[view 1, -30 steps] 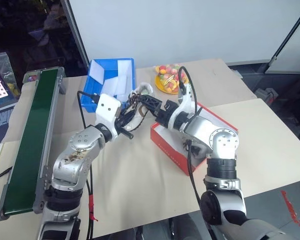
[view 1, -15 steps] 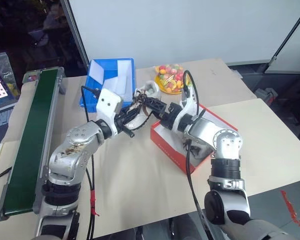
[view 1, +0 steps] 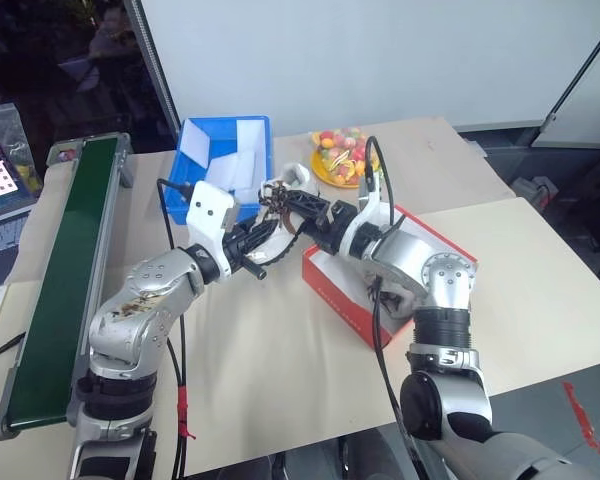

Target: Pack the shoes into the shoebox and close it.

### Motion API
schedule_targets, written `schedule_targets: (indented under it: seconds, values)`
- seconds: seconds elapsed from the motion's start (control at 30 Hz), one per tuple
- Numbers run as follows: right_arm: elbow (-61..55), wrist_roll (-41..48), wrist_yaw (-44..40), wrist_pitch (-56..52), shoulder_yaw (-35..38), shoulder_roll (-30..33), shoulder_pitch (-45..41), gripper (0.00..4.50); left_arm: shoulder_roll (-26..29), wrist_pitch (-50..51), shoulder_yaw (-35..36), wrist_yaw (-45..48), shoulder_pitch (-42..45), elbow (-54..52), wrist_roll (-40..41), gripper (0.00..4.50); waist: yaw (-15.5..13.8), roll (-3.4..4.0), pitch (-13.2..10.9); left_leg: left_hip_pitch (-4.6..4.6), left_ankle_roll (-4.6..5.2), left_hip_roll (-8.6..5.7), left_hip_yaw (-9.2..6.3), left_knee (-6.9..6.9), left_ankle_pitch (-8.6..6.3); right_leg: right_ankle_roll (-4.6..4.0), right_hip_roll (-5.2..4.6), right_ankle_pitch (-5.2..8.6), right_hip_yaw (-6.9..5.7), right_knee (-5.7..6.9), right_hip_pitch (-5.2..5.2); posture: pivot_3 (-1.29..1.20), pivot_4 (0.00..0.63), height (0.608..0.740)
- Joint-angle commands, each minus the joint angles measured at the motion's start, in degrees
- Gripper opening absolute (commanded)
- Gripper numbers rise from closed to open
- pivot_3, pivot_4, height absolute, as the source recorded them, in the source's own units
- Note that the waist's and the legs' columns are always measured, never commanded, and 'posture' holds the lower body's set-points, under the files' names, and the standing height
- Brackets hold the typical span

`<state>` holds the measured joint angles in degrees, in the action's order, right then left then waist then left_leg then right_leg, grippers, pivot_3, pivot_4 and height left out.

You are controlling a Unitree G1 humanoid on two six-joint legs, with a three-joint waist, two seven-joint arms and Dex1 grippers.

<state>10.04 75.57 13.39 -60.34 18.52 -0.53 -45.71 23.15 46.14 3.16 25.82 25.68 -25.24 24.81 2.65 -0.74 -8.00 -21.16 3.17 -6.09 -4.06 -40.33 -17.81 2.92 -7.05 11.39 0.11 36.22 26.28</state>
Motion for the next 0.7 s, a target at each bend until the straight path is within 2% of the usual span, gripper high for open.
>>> schedule_targets:
  seconds: [0.03,0.13,0.23,0.4,0.43,0.57,0.7]
  values:
    - [-3.23,0.05,2.13,4.26,2.08,-0.48,-1.19,2.39,-0.04,-3.16,-1.33,2.02,1.19,-3.59,1.25,0.18,0.02,0.0,0.0,0.0,0.0,0.0,0.0,0.0,0.0,0.0,0.0,0.0,0.01,0.0,0.0,0.0,0.15,0.723]
    - [-3.81,0.43,2.64,4.22,2.09,-0.88,-1.38,1.37,-0.11,-3.48,-1.82,1.85,1.21,-3.45,0.85,0.18,0.0,0.0,0.0,0.0,0.0,0.0,0.0,0.0,0.0,0.0,0.0,0.0,0.0,0.01,0.0,0.0,0.15,0.723]
    - [-3.99,0.99,2.99,4.2,2.18,-1.14,-1.66,0.76,0.38,-4.11,-2.46,1.98,1.27,-3.17,0.09,0.18,0.0,0.0,0.0,0.0,0.0,-0.01,0.0,0.0,0.0,0.0,0.0,0.0,0.01,0.0,0.0,0.0,0.15,0.723]
    - [-4.49,1.64,3.55,4.45,2.42,-1.59,-1.89,0.76,0.51,-8.21,-2.39,2.92,0.69,-2.66,-1.18,0.18,0.01,0.0,0.0,0.0,0.0,-0.01,0.0,0.0,0.0,0.0,0.0,0.0,0.0,0.01,0.0,0.0,0.15,0.723]
    - [-4.64,1.8,3.71,4.61,2.53,-1.73,-1.91,0.73,1.23,-9.06,-2.98,4.07,0.48,-2.9,-1.39,1.1,0.0,0.0,0.0,0.0,0.0,-0.01,0.0,0.0,0.0,0.0,0.0,0.0,0.01,0.01,0.0,0.0,0.15,0.723]
    - [-5.11,2.06,4.25,5.64,3.02,-2.07,-1.87,0.73,2.35,-9.4,-5.31,2.51,0.69,-1.79,-4.6,2.45,-0.01,0.0,0.0,0.0,0.0,-0.01,0.0,0.01,0.0,0.0,0.0,0.0,0.0,0.0,0.0,0.0,0.15,0.723]
    - [-4.69,-0.74,4.54,9.02,4.18,-1.01,-2.33,0.73,2.34,-9.59,-5.15,3.15,0.12,-2.22,-3.83,2.45,0.09,0.0,0.0,0.0,0.0,0.0,0.0,0.01,0.0,0.0,0.0,0.0,0.0,0.0,0.01,0.0,0.15,0.723]
